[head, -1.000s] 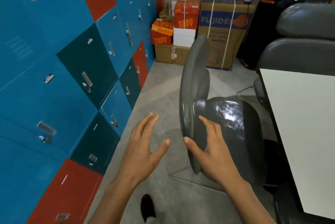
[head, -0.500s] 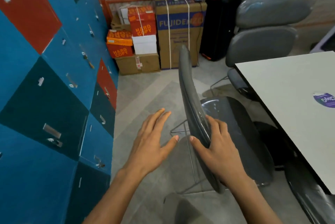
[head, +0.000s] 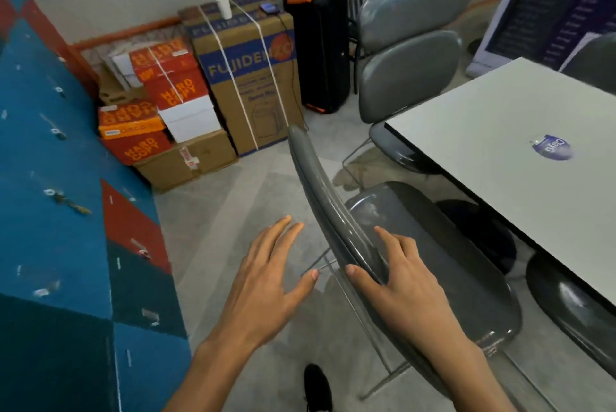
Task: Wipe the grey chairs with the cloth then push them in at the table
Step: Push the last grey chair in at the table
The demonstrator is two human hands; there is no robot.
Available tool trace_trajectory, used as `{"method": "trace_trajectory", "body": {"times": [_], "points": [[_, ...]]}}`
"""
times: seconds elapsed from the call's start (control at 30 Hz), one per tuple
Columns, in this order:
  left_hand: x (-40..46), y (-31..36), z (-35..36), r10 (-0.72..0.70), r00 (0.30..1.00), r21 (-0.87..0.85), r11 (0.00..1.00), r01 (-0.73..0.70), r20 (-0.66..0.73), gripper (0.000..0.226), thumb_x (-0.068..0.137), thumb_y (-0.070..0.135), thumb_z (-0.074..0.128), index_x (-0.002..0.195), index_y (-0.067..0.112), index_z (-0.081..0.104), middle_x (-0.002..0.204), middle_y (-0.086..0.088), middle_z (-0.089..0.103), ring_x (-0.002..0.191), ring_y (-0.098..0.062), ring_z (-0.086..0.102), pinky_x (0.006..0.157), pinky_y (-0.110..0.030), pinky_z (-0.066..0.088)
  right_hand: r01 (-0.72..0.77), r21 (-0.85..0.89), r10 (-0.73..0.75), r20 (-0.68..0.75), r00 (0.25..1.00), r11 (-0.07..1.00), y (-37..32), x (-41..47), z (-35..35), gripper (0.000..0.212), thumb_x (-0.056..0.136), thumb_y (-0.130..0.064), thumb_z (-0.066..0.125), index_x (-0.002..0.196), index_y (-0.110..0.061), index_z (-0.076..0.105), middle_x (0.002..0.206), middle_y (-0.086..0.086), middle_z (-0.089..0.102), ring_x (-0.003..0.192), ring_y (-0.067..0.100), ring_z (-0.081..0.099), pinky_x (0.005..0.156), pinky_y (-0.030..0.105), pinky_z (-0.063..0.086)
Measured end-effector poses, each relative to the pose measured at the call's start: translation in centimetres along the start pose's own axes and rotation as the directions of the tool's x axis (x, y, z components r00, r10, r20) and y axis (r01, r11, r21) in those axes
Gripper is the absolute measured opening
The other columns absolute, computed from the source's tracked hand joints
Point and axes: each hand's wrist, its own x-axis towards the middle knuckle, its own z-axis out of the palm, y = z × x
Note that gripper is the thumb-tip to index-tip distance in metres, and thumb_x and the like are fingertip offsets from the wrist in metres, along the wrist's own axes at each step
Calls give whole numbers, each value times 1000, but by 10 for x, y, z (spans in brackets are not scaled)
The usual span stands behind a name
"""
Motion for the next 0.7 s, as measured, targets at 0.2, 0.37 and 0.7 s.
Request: {"method": "trace_trajectory", "body": {"times": [0.2,0.37,0.7], "points": [[77,-29,-27,57,997,-4,998,-57,51,73,96,60,55,159,45,20,166,25,9,153,-1,9,123,-37,25,-49,9,49,-45,998,999,-31,33,1,85,91,-72,49,158,-36,12,149,-12,26,127,15,48,98,36,49],[149,-23,-22,234,963,-14,972,-234,131,69,96,56,58,157,43,26,166,21,13,154,-3,7,124,-39,21,-187,22,188,-150,971,982,-41,39,-2,86,90,-75,47,159,-39,9,153,-13,23,130,13,45,95,34,47],[235,-33,-3,597,747,-116,797,-592,291,66,97,57,54,157,41,31,167,17,16,155,-3,1,123,-35,6,-462,160,488,-353,798,872,-84,40,35,84,89,-75,49,158,-40,16,152,-13,29,130,12,46,106,33,43]]}}
